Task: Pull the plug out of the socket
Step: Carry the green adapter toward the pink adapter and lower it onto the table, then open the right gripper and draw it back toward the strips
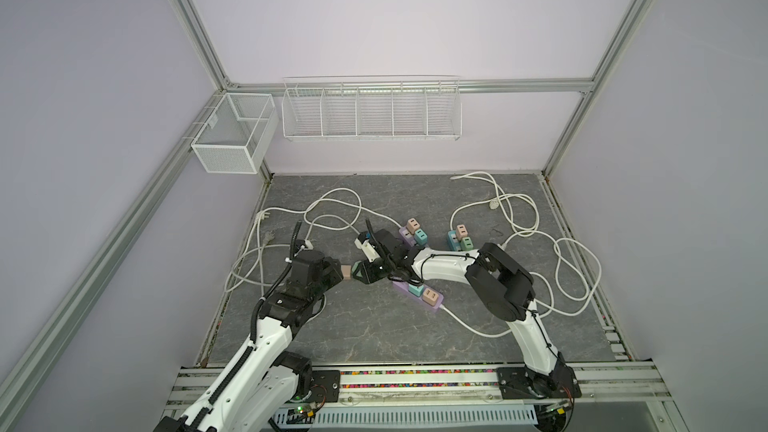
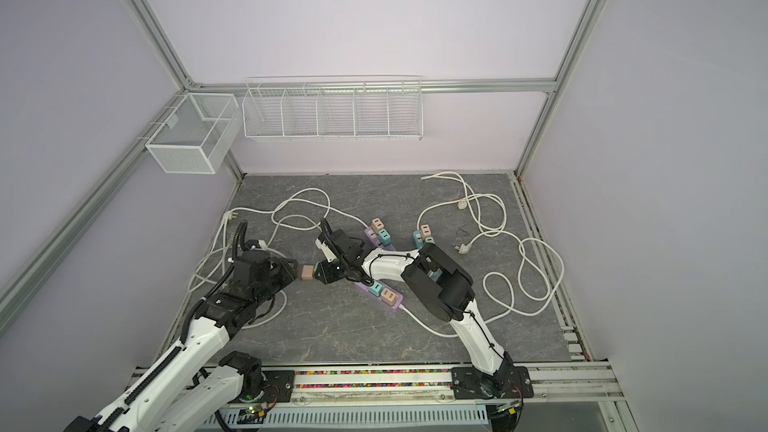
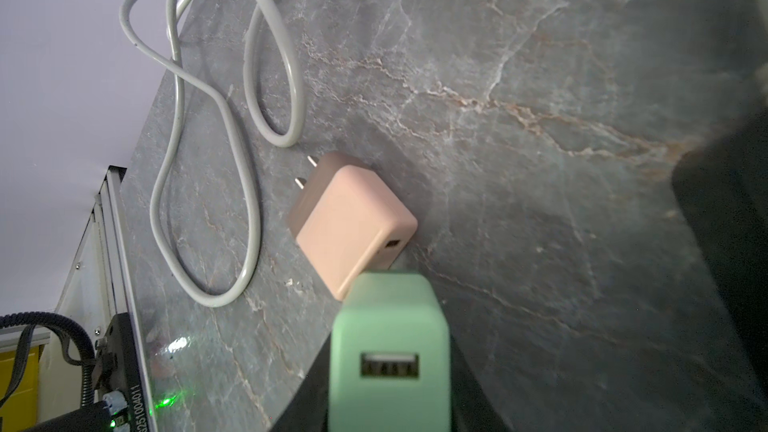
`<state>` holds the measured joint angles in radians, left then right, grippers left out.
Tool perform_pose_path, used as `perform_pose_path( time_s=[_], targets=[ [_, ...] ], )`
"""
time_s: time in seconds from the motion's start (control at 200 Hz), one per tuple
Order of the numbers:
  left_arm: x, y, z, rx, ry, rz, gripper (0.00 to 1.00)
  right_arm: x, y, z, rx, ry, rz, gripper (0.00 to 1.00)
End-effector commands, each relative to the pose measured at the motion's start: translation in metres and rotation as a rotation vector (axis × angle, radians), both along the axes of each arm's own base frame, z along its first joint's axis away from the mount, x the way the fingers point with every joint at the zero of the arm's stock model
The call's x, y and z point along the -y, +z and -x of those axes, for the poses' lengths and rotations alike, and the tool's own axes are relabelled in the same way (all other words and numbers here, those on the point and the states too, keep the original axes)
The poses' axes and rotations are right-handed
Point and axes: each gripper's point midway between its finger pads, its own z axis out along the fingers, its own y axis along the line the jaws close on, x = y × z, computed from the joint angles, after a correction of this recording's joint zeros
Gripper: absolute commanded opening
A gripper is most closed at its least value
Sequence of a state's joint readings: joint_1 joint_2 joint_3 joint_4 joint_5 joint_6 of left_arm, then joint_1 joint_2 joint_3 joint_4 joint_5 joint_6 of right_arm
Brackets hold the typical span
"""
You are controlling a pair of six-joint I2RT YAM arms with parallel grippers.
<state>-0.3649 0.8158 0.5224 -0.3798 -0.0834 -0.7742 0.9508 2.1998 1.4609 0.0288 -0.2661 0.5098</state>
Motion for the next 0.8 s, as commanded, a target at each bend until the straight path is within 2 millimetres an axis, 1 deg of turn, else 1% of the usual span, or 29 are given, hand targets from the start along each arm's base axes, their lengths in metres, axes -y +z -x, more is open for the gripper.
perform_pose_path(
  time_s=[0.0, 0.045, 0.155, 0.33, 0.565, 0.665, 0.8],
  targets=[
    [-0.008, 0.000, 0.001, -0.002, 0.032, -0.013, 0.40, -0.003, -0.002, -0.001, 0.007, -0.003, 0.003, 0.39],
    [-0.008, 0.000, 0.001, -0.001, 0.034, -0.012, 0.40, -0.002, -0.001, -0.001, 0.014, 0.000, 0.011, 0.43],
    [-0.009, -0.002, 0.002, -0.003, 0.037, -0.014, 0.40, 0.001, 0.003, -0.003, 0.039, 0.001, 0.024, 0.48],
    [-0.010, -0.001, 0.001, 0.002, 0.042, -0.011, 0.40, 0.006, 0.016, -0.005, 0.082, 0.004, 0.046, 0.56],
    [-0.012, 0.004, 0.000, 0.012, 0.052, -0.015, 0.40, 0.016, 0.021, -0.008, 0.119, 0.016, 0.098, 0.62],
    [-0.014, 0.005, 0.000, 0.008, 0.060, -0.018, 0.41, 0.019, 0.032, -0.010, 0.151, 0.018, 0.103, 0.64],
    [-0.013, 0.007, -0.001, 0.014, 0.055, -0.017, 0.43, 0.021, 0.054, -0.008, 0.204, 0.063, 0.105, 0.66]
  ],
)
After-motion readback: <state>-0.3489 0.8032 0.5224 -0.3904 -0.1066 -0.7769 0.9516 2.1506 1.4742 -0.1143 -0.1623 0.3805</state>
